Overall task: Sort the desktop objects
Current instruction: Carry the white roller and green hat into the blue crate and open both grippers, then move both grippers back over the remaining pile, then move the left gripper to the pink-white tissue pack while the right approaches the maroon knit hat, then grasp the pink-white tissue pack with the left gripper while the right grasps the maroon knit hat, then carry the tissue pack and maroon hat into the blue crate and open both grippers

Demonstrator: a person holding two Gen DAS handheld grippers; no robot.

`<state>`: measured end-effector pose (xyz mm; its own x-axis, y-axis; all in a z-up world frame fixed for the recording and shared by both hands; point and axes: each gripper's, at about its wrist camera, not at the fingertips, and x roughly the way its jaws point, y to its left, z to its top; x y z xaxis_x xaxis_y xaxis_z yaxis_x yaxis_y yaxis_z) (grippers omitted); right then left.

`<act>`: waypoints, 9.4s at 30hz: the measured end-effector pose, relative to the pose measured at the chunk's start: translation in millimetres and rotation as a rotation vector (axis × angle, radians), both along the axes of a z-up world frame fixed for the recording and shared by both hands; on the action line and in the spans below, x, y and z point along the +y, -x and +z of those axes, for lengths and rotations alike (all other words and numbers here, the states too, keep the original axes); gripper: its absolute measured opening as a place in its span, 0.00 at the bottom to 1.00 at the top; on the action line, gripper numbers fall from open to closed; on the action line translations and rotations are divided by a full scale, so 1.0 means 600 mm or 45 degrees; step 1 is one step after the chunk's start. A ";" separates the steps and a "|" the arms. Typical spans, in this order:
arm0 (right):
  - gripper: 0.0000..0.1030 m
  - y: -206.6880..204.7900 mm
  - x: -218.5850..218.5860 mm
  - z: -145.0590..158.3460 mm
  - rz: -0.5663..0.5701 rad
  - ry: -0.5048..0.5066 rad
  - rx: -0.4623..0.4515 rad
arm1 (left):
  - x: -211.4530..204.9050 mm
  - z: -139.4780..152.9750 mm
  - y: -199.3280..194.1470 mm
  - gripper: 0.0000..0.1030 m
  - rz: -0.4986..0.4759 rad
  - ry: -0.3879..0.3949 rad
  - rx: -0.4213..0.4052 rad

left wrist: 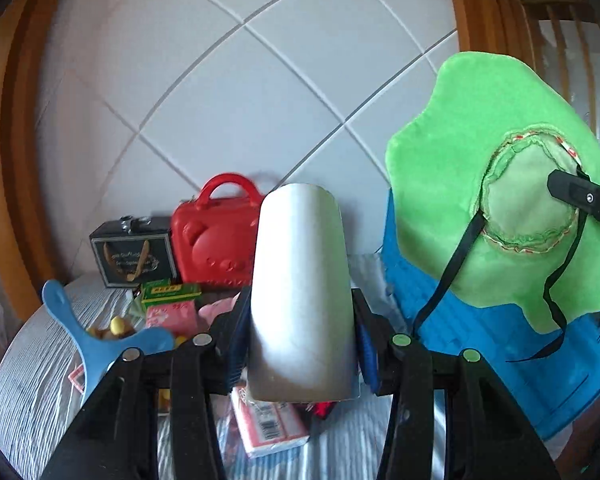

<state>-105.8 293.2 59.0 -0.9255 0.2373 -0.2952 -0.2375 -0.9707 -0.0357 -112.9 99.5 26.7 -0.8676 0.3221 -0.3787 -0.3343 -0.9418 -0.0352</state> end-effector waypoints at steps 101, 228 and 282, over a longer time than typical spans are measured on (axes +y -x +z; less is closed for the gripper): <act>1.00 0.132 -0.080 -0.147 0.115 0.051 -0.324 | -0.128 -0.064 0.060 0.86 0.352 0.146 -0.254; 0.17 0.018 0.033 0.073 0.028 0.028 0.066 | 0.071 0.085 0.049 0.87 0.020 0.024 -0.065; 1.00 -0.125 0.332 0.000 -0.272 0.055 -0.042 | 0.364 0.106 -0.058 0.99 -0.065 0.114 -0.071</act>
